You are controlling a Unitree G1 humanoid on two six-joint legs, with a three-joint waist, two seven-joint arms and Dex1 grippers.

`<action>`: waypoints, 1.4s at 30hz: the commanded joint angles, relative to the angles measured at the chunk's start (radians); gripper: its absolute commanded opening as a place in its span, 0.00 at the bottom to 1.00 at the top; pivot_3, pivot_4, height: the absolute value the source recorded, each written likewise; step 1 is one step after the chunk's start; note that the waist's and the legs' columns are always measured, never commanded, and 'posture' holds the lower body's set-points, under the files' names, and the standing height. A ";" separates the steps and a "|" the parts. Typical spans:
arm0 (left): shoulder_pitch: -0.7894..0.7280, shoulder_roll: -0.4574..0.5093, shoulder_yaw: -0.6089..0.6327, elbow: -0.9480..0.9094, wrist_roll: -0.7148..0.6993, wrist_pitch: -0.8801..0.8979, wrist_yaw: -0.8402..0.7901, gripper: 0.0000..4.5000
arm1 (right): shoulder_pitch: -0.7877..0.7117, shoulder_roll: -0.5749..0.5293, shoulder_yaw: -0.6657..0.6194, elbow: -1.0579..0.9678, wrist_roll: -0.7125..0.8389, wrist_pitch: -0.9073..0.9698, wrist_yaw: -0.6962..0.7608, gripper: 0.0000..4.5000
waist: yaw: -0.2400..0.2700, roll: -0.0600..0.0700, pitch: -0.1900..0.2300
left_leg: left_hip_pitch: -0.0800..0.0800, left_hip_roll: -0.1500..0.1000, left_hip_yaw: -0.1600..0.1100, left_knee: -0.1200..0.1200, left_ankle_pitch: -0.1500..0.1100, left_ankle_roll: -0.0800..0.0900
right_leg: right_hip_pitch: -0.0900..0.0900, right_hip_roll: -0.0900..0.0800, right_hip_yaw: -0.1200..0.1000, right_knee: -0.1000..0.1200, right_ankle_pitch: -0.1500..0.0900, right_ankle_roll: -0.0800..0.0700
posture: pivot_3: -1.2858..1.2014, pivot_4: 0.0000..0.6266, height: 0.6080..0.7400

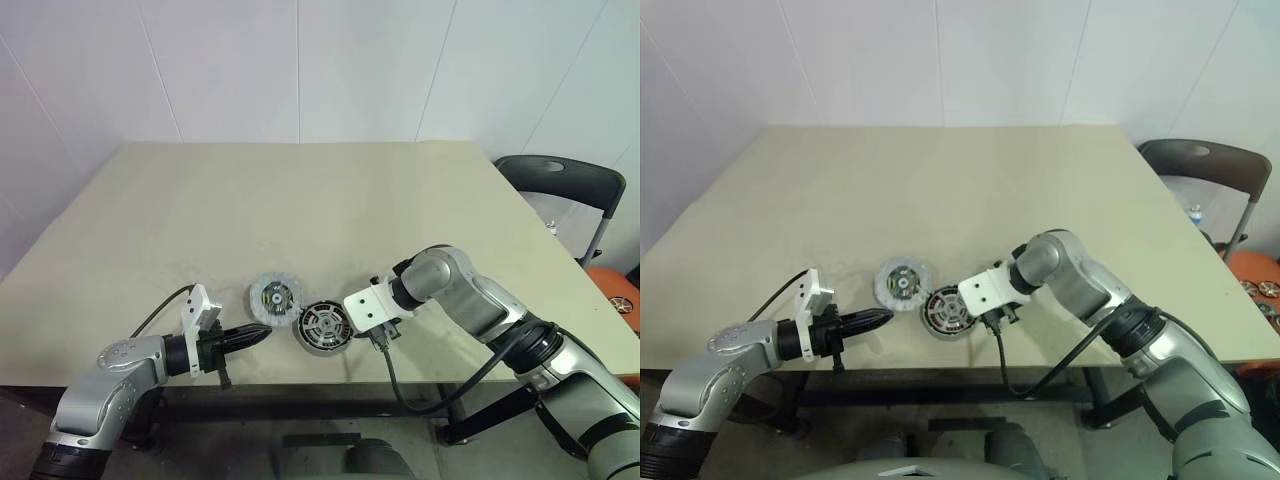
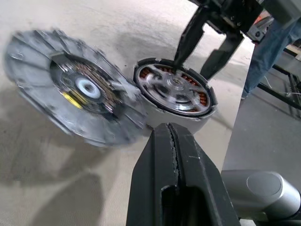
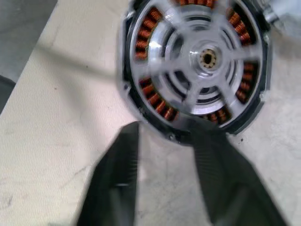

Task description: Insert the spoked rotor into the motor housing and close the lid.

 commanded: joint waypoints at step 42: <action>0.024 -0.012 -0.018 0.089 0.080 -0.123 -0.047 0.00 | -0.012 0.109 -0.050 0.201 -0.083 -0.068 -0.198 0.74 | 0.000 0.000 0.000 | 0.003 -0.001 0.002 -0.001 0.000 0.000 | -0.002 0.000 0.004 0.003 0.000 0.000 | 0.52 0.00 1.00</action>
